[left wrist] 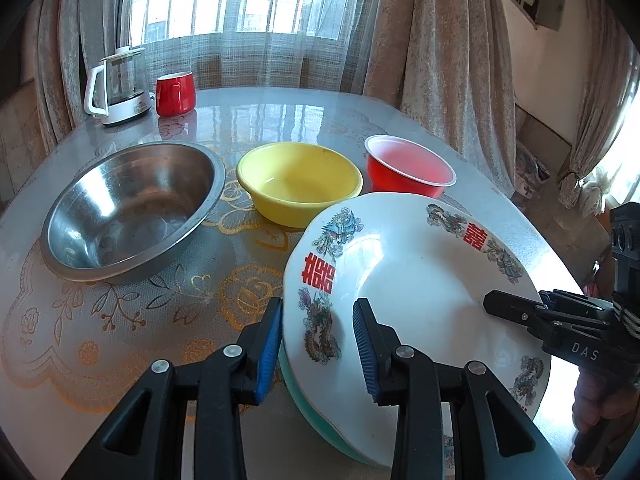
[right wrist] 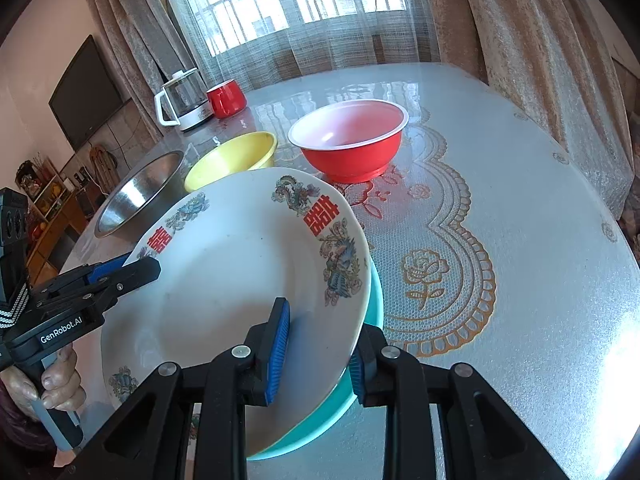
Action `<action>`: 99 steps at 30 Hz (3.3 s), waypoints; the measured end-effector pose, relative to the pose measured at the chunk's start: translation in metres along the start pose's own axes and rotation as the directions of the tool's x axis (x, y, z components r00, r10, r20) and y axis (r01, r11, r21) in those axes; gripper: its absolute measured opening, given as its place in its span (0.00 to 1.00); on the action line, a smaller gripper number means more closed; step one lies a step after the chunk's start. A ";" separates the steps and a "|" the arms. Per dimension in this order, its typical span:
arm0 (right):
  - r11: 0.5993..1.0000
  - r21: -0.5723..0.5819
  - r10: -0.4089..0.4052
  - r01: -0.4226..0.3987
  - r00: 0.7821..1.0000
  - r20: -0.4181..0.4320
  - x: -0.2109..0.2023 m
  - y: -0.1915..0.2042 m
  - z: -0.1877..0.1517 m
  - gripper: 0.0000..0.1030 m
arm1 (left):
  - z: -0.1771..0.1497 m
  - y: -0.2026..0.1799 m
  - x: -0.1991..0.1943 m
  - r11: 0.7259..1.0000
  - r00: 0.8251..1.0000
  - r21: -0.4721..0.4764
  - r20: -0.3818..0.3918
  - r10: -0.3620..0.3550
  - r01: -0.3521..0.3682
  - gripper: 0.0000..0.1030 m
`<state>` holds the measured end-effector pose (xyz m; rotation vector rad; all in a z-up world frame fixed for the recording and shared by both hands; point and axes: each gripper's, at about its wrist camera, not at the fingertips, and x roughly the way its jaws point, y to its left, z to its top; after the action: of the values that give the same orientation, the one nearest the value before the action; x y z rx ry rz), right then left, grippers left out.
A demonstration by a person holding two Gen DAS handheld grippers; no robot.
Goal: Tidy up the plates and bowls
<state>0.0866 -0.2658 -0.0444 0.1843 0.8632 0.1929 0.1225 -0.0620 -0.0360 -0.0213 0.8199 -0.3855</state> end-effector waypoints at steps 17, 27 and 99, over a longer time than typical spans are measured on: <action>0.999 0.048 -0.026 0.026 1.000 0.008 0.000 0.002 -0.002 0.29 | -0.009 0.004 -0.007 1.000 1.000 -0.015 -0.011 0.023 -0.023 0.36; 0.997 0.069 -0.029 0.028 0.999 0.017 -0.002 0.002 -0.005 0.29 | -0.011 0.005 -0.010 1.000 1.000 -0.008 -0.010 0.024 -0.025 0.36; 0.974 -0.107 0.187 -0.198 0.977 -0.104 0.108 0.183 0.136 0.38 | 0.002 0.199 -0.059 0.910 0.985 -0.386 0.024 0.171 -0.149 0.61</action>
<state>0.2425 -0.0742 0.0069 0.1498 0.9246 0.4355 0.1530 0.1431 -0.0261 -0.3278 0.8235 -0.0634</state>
